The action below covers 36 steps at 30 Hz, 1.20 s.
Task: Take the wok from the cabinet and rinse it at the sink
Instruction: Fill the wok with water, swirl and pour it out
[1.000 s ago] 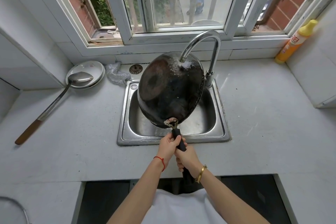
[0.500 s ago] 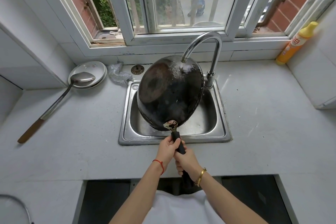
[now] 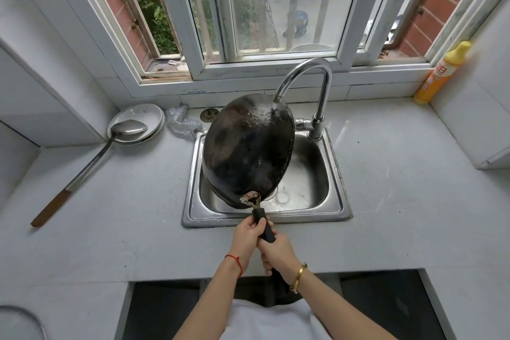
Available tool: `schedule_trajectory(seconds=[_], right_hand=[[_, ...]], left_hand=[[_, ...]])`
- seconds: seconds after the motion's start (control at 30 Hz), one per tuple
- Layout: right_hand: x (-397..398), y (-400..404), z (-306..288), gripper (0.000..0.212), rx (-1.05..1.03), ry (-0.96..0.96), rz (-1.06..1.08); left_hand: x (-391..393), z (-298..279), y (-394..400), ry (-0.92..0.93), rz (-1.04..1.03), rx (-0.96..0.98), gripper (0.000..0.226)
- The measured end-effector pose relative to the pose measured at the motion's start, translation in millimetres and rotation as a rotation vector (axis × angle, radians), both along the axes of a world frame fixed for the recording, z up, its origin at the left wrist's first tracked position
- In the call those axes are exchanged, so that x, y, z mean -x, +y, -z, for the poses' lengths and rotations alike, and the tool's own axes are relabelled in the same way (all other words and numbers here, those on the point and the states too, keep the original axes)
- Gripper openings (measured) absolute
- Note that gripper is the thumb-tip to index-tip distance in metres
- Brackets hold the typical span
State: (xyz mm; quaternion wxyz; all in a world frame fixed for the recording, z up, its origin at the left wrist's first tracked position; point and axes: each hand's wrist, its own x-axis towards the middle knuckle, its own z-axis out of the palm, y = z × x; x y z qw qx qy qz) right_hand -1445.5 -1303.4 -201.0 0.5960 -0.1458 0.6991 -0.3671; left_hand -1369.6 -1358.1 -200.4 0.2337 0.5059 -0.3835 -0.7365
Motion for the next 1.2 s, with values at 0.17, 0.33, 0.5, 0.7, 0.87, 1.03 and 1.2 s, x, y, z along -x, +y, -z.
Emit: schedule_trajectory(seconds=[0.17, 0.33, 0.5, 0.7, 0.87, 1.03, 1.2], right_hand=[[-5, 1, -2, 0.02, 0.012, -0.003, -0.03], [-8, 0, -7, 0.018, 0.013, 0.025, -0.038], [-9, 0, -11, 0.019, 0.026, 0.053, -0.03], [-7, 1, -14, 0.015, 0.053, 0.106, -0.046], [-5, 3, -14, 0.007, 0.086, 0.228, -0.063], [5, 6, -17, 0.015, 0.138, 0.403, -0.08], [14, 12, -15, 0.028, 0.156, 0.536, -0.112]], left_hand=[[-7, 0, 1, 0.006, -0.006, 0.006, 0.024], [-10, 0, 1, 0.039, -0.023, -0.005, 0.025], [-11, 0, 1, 0.042, -0.044, -0.003, 0.025], [-11, 0, 1, 0.065, -0.049, -0.017, 0.027], [-5, -1, 2, 0.117, -0.056, -0.05, 0.028], [7, -6, 3, 0.159, -0.051, -0.068, 0.028], [16, -12, 6, 0.184, -0.024, -0.073, 0.029]])
